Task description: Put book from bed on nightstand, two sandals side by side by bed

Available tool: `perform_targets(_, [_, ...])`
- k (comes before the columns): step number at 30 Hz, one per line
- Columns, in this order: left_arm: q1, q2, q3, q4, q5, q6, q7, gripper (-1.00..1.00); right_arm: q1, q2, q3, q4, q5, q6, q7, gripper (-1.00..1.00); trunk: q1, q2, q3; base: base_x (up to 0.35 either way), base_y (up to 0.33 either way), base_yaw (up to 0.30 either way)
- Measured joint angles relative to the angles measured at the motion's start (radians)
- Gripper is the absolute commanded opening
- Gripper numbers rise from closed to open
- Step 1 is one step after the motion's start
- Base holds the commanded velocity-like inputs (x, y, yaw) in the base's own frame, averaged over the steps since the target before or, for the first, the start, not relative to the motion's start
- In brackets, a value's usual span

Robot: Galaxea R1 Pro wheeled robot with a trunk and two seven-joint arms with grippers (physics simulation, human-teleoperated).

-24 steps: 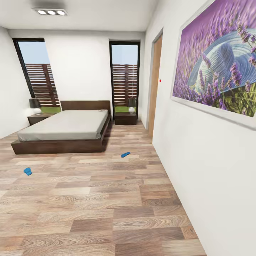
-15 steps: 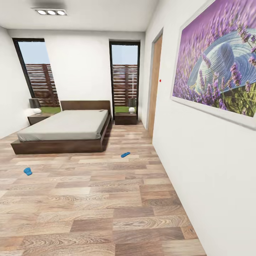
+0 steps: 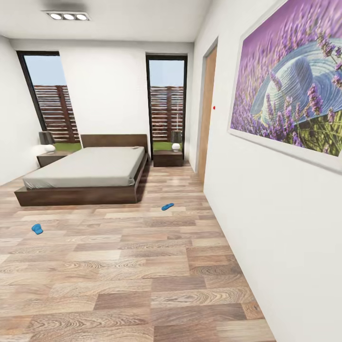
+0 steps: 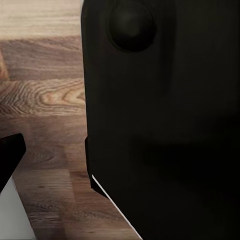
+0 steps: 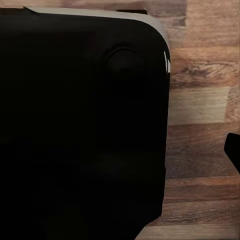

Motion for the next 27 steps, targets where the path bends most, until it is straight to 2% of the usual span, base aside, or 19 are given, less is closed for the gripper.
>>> perform_targets(8, [0.0, -0.002, 0.0, -0.045, 0.001, 0.0, -0.006, 1.0, 0.0, -0.002, 0.002, 0.001, 0.002, -0.045, 0.0, 1.0, 0.0, 0.0, 0.0, 0.0, 0.0, 0.0])
perform_targets(26, [0.0, -0.005, 0.001, -0.147, 0.001, -0.012, -0.011, 1.0, -0.001, -0.002, 0.0, 0.001, 0.003, -0.048, 0.0, 1.0, 0.0, 0.0, 0.0, 0.0, 0.0, 0.0])
perform_targets(27, [-0.001, -0.005, 0.001, -0.227, 0.001, -0.013, -0.011, 1.0, -0.001, -0.002, 0.0, 0.001, 0.003, -0.048, 0.0, 1.0, 0.0, 0.0, 0.0, 0.0, 0.0, 0.0])
